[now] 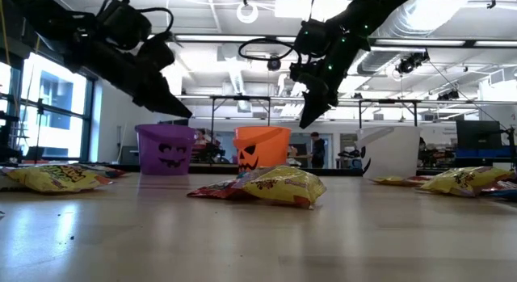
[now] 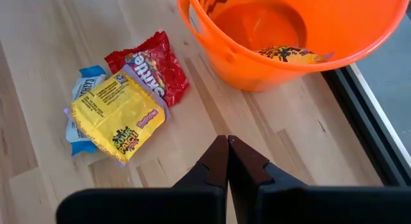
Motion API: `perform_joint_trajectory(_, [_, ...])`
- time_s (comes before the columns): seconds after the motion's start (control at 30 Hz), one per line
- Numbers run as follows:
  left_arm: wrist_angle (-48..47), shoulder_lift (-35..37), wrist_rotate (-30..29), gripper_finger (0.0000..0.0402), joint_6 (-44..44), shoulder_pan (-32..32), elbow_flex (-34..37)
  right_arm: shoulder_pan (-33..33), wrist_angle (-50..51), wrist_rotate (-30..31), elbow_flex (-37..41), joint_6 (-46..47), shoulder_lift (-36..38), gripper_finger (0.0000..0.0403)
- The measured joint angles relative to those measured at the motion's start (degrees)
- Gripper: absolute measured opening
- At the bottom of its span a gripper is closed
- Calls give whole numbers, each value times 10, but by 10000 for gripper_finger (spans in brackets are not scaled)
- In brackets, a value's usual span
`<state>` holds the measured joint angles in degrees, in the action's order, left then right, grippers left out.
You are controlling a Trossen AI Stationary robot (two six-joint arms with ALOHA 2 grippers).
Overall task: Sort candy
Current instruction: Put the red candy into the violet bucket
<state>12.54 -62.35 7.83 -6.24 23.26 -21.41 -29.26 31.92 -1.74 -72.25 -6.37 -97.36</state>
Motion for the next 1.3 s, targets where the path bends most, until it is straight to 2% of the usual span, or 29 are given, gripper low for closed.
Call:
perform_joint_trajectory(0.8, [-23,-4,-14,0,6,-13,-12,0,-12,-1,0,16,0,0])
perform_joint_trajectory(1.07, [-30,-50,-29,0,-21,-30,-42,0,-22,-7,0,77,0,0])
perform_joint_trajectory(1.3, [-22,-116,-26,0,-29,-31,-71,-2,-17,-10,0,81,-7,0])
